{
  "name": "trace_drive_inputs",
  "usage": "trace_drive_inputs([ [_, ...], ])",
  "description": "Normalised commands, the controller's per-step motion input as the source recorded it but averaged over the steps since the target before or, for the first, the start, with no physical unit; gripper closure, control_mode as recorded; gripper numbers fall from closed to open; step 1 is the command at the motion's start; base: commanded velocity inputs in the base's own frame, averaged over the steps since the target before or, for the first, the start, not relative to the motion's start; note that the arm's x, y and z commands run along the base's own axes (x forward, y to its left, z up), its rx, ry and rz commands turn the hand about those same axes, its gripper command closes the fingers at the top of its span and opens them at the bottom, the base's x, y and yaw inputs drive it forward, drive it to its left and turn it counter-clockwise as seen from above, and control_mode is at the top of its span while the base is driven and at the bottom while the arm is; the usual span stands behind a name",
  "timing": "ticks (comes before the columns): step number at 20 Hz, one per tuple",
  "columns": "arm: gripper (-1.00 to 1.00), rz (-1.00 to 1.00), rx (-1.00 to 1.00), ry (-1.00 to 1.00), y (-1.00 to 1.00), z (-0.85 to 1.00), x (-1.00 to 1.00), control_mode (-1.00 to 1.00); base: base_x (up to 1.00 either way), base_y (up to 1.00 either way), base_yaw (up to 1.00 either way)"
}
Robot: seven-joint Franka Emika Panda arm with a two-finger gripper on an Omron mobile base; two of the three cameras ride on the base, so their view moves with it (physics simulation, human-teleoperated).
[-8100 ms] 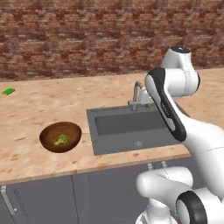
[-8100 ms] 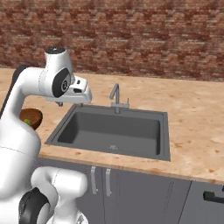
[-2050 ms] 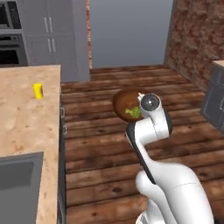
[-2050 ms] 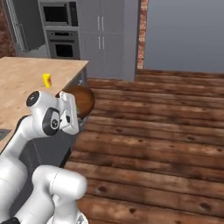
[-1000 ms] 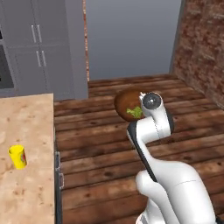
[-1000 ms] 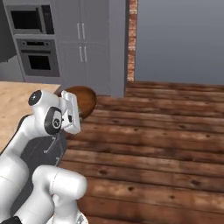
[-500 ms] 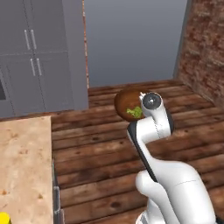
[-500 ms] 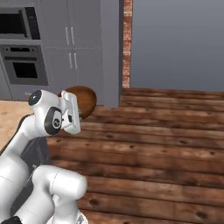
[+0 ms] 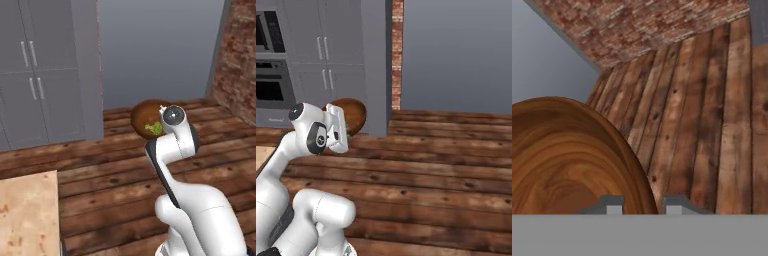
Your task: Move the cup from next to the sink to the open cabinet. Then, move the bowl with the broccoli to the fridge to clear the area for faucet cleaning.
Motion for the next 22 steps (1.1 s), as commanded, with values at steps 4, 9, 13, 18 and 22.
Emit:
trace_drive_inputs([
  [4, 1.00, 0.00, 0.00, 0.00, 0.00, 0.00, 0.00, 1.00, 1.00, 0.00, 0.00],
  [9, 1.00, 0.00, 0.00, 0.00, 0.00, 0.00, 0.00, 1.00, 1.00, 0.00, 0.09],
  [13, 1.00, 0.00, 0.00, 0.00, 0.00, 0.00, 0.00, 1.00, 1.00, 0.05, 0.30],
  [18, 1.00, 0.00, 0.00, 0.00, 0.00, 0.00, 0.00, 1.00, 1.00, 0.00, 0.52],
  [22, 1.00, 0.00, 0.00, 0.00, 0.00, 0.00, 0.00, 1.00, 1.00, 0.00, 0.63],
])
